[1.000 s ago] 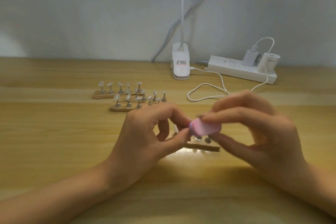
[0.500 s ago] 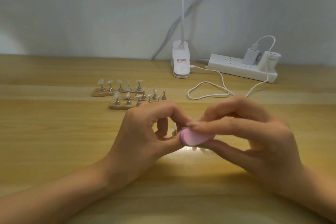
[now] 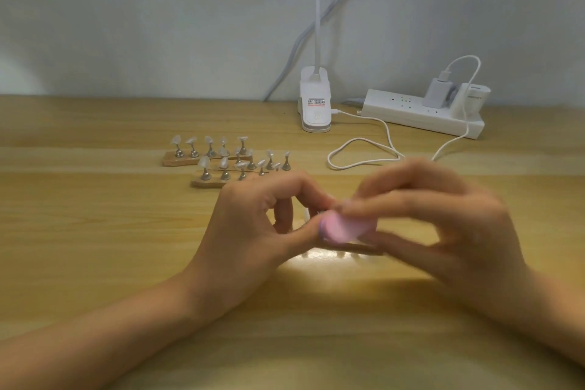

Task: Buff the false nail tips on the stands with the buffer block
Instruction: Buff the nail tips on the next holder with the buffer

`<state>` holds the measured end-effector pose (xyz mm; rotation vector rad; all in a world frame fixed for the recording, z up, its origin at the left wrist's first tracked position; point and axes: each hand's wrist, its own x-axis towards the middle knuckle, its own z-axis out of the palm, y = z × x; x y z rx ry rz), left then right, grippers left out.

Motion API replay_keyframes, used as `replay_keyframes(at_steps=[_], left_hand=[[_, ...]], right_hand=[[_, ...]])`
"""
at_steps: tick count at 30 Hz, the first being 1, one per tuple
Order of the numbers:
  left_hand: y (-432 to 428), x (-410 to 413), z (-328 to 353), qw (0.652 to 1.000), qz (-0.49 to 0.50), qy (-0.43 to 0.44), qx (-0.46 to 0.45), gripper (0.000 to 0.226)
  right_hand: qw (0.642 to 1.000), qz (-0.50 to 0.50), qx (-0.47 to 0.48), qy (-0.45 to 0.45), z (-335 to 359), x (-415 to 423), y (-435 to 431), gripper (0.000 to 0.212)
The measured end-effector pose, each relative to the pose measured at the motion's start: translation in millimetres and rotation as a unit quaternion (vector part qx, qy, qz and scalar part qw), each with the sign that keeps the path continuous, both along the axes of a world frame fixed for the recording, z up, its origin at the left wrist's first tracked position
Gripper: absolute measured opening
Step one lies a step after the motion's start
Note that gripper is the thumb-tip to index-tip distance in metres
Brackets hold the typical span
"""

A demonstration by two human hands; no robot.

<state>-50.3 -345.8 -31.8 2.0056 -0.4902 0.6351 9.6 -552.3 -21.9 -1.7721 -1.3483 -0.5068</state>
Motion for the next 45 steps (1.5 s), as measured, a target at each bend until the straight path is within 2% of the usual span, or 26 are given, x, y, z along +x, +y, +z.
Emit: replay_keyframes(at_steps=[2, 5, 13, 18, 21, 24, 26, 27, 30, 32, 36, 40, 45], left_hand=[[-0.2, -0.5, 0.2, 1.0, 0.003, -0.001, 0.001, 0.009], [-1.9, -1.2, -0.2, 1.0, 0.01, -0.006, 0.02, 0.012], [-1.2, -1.3, -1.1, 1.0, -0.007, 0.007, 0.003, 0.011], [-0.9, -0.2, -0.5, 1.0, -0.017, 0.006, -0.02, 0.005], [1.6, -3.2, 0.2, 0.999, -0.021, 0.011, -0.033, 0.004], [12.6, -6.1, 3.8, 0.991, -0.019, 0.053, -0.125, 0.007], [23.6, -3.4, 6.5, 0.982, 0.002, 0.059, -0.182, 0.006], [28.8, -0.8, 6.9, 0.976, 0.016, 0.062, -0.209, 0.003], [36.6, 6.9, 5.1, 0.961, 0.045, 0.086, -0.26, 0.003], [36.4, 10.3, 3.0, 0.958, 0.043, 0.106, -0.262, 0.005], [36.4, 12.0, 2.3, 0.959, 0.019, 0.125, -0.254, 0.012], [40.0, 10.3, 4.0, 0.958, 0.017, 0.141, -0.25, 0.019], [47.9, 13.9, 4.4, 0.981, 0.018, 0.159, -0.11, 0.014]], right_hand=[[0.999, -0.012, 0.023, 0.027, 2.7, 5.6, -2.3, 0.022], [1.0, -0.007, 0.016, 0.015, 2.8, 8.1, -2.5, 0.022], [0.999, -0.005, 0.029, 0.025, 1.3, 8.8, -2.7, 0.024], [0.989, -0.022, 0.091, 0.115, 3.1, 23.3, -10.8, 0.029], [0.986, -0.064, 0.044, 0.145, 1.9, 34.1, -18.5, 0.027], [0.983, -0.14, -0.069, 0.093, 1.5, 44.3, -29.4, 0.029], [0.965, -0.168, -0.187, 0.068, 0.9, 52.4, -36.2, 0.023], [0.95, -0.166, -0.253, 0.082, 2.5, 55.8, -39.7, 0.027], [0.92, -0.147, -0.34, 0.129, 17.6, 64.6, -46.6, 0.031], [0.921, -0.135, -0.344, 0.121, 35.6, 66.3, -37.3, 0.047], [0.921, -0.105, -0.363, 0.092, 46.2, 74.3, 13.0, 0.051], [0.909, -0.127, -0.389, 0.08, 25.5, 84.9, 62.3, 0.031], [0.934, -0.124, -0.319, 0.104, 12.7, 90.7, 73.8, 0.016]])
